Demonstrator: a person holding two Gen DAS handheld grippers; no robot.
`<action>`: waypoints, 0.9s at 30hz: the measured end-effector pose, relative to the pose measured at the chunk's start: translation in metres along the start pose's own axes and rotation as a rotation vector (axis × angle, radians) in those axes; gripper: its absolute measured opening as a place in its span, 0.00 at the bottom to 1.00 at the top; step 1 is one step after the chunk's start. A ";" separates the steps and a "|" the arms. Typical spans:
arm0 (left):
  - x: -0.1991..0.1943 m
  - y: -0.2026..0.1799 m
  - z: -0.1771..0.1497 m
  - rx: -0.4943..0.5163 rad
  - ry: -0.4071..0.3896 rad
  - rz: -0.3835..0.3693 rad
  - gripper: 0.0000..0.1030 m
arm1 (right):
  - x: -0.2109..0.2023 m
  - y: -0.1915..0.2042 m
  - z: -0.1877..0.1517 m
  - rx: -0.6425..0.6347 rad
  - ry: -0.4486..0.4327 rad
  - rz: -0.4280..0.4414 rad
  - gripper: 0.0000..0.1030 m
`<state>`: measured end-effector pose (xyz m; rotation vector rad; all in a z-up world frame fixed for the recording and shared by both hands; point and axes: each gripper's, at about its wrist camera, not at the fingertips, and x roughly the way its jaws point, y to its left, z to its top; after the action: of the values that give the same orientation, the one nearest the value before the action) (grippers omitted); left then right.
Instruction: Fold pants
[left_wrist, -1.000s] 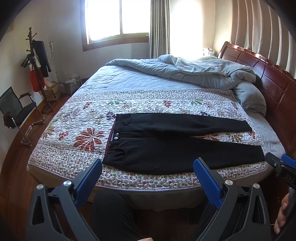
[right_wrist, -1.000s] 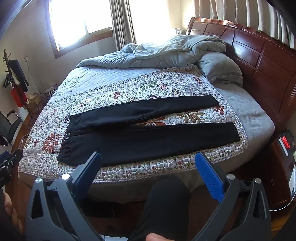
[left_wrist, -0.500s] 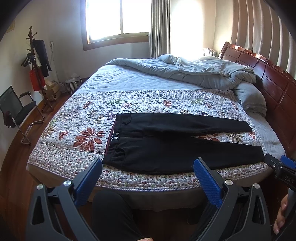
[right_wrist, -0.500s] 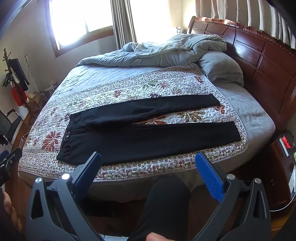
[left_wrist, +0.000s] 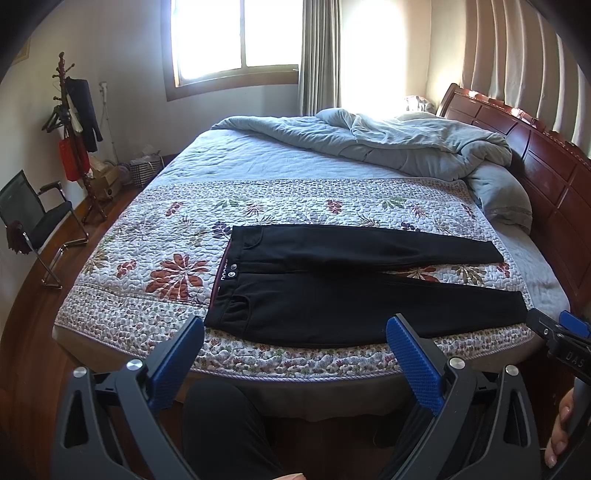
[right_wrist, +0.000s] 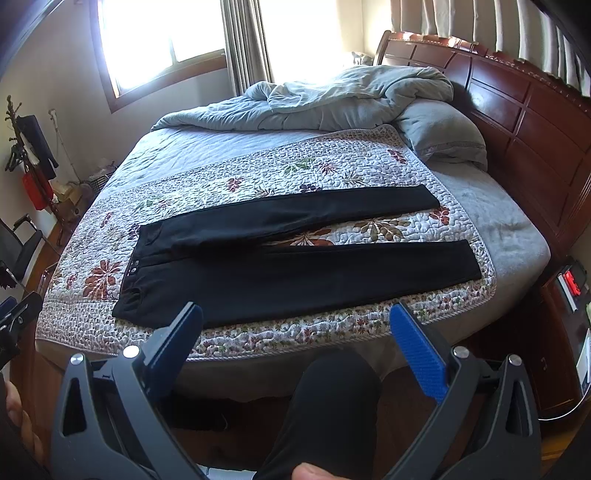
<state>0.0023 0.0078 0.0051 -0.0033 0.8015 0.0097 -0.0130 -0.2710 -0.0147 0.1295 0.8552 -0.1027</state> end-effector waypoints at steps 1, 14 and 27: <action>0.000 0.000 0.000 0.000 0.001 0.000 0.96 | 0.000 0.000 0.000 0.001 0.001 0.000 0.98; 0.002 -0.001 0.001 -0.001 0.001 -0.002 0.96 | 0.002 0.001 -0.001 0.001 0.005 0.001 0.98; 0.011 0.000 0.003 0.002 0.018 -0.011 0.96 | 0.013 0.003 0.002 -0.002 0.030 0.002 0.98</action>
<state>0.0117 0.0075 -0.0009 -0.0055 0.8197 -0.0017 -0.0024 -0.2686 -0.0233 0.1304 0.8850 -0.0988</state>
